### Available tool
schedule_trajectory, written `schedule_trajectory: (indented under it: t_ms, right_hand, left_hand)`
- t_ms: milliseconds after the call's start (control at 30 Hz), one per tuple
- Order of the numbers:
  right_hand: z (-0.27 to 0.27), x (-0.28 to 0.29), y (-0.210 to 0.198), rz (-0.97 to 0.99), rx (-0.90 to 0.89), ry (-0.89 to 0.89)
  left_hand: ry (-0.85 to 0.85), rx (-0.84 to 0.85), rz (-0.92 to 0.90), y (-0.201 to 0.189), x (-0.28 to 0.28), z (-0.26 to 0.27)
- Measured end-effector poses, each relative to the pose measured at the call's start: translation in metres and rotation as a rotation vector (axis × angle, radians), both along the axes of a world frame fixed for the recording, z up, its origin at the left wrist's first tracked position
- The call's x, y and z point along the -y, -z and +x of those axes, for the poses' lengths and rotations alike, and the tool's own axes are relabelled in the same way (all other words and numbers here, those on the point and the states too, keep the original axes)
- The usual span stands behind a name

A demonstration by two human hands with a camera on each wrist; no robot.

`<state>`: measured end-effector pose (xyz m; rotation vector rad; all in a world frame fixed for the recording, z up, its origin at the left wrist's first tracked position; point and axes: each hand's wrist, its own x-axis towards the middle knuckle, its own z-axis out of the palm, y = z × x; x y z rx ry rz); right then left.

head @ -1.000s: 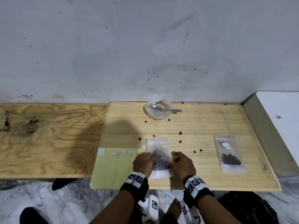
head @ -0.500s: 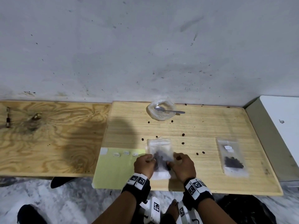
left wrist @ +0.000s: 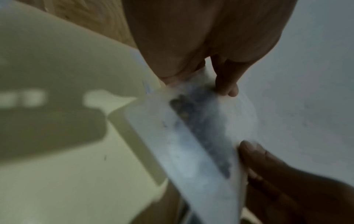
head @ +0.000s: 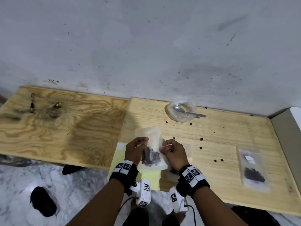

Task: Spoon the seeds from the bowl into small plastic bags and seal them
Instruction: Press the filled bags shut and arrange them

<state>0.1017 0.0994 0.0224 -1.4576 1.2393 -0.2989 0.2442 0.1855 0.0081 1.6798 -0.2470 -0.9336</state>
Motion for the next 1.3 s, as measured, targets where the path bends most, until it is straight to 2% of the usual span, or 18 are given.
schedule_trajectory:
  t_ms: [100, 133, 267, 500, 733, 933, 1033, 1133, 1300]
  right_hand:
    - [0.022, -0.006, 0.002, 0.059, -0.022, -0.012]
    - [0.028, -0.007, 0.009, 0.041, -0.078, 0.001]
    - [0.035, -0.013, 0.025, -0.091, -0.477, -0.184]
    - [0.051, -0.031, 0.036, -0.201, -0.616, -0.212]
    - [0.053, -0.025, 0.035, -0.042, -0.470, -0.084]
    - [0.046, -0.014, 0.022, 0.160, -0.068, 0.172]
    - [0.056, -0.013, 0.002, 0.206, 0.128, 0.189]
    - [0.068, -0.014, -0.007, 0.148, 0.167, 0.185]
    - [0.077, -0.018, -0.006, 0.020, 0.103, 0.228]
  left_hand:
    - [-0.068, -0.020, 0.017, 0.007, -0.012, 0.032]
    - [-0.090, -0.029, 0.021, 0.009, -0.017, 0.043]
    - [-0.145, -0.029, 0.034, 0.010, -0.028, 0.074]
    - [-0.117, -0.050, 0.026, 0.019, -0.031, 0.095]
    - [-0.039, 0.017, 0.055, 0.020, -0.030, 0.092]
    - [0.044, 0.073, 0.074, 0.012, -0.028, 0.079]
    - [0.113, 0.080, 0.060, 0.005, -0.025, 0.070]
    - [0.164, 0.069, 0.020, -0.003, -0.020, 0.059]
    - [0.226, 0.070, -0.080, -0.013, -0.017, 0.044]
